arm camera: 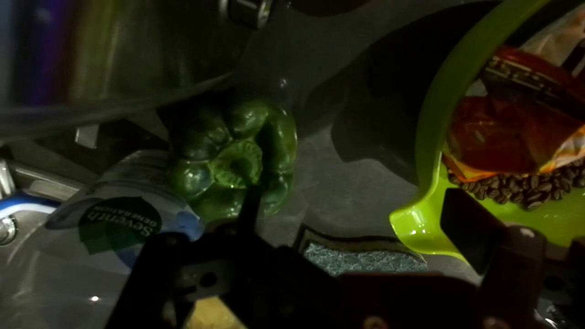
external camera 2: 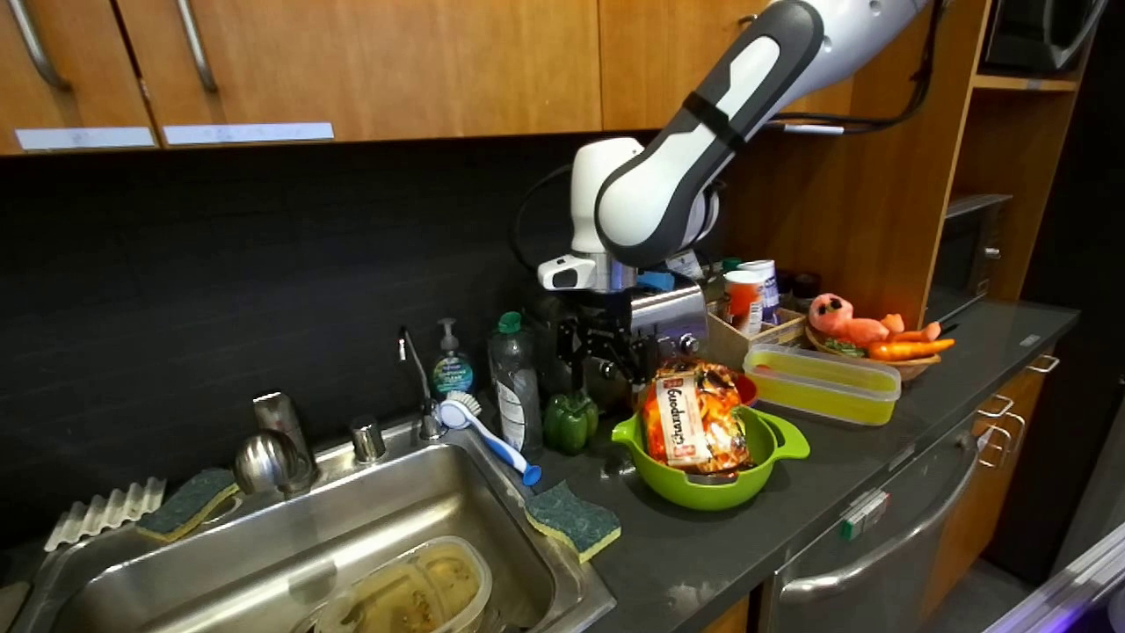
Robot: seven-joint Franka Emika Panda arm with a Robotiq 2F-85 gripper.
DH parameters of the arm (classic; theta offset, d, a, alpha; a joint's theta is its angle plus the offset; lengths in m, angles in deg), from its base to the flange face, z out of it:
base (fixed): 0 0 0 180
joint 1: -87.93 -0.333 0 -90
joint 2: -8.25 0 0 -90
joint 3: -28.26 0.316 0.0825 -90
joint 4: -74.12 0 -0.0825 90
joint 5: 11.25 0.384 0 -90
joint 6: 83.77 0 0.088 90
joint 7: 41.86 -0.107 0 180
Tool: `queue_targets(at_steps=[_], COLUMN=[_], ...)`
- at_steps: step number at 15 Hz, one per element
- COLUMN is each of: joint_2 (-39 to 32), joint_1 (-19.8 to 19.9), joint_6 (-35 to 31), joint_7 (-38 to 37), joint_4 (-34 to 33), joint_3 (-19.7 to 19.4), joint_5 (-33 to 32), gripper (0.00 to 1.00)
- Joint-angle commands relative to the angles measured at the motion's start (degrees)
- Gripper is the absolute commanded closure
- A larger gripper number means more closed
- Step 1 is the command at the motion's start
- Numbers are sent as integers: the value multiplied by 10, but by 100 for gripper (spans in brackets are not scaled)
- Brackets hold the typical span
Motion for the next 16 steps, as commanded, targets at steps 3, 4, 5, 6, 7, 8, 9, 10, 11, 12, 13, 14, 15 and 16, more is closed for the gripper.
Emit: queue_targets(at_steps=[3,4,5,6,7,8,9,10,11,12,13,14,15,16], joint_2=[-3,-4,-4,-4,-4,-8,-13,-16,-19,-24,-27,-30,-33,-34], joint_1=[-3,-3,-3,-3,-3,3,13,21,26,31,36,39,42,45], joint_6=[1,1,1,1,1,-19,-46,-67,-88,-102,-112,-118,-122,-123], joint_7=[1,1,1,1,1,9,32,54,76,92,108,118,129,137], joint_4=[-5,-5,-5,-5,-5,-1,3,6,8,8,8,8,8,8], joint_3=[-2,-2,-2,-2,-2,2,14,26,36,44,52,57,63,67], joint_5=[2,2,2,2,2,11,29,47,64,77,88,95,101,106], gripper=[0,0,0,0,0,0,0,0,0,0,0,0,0,0])
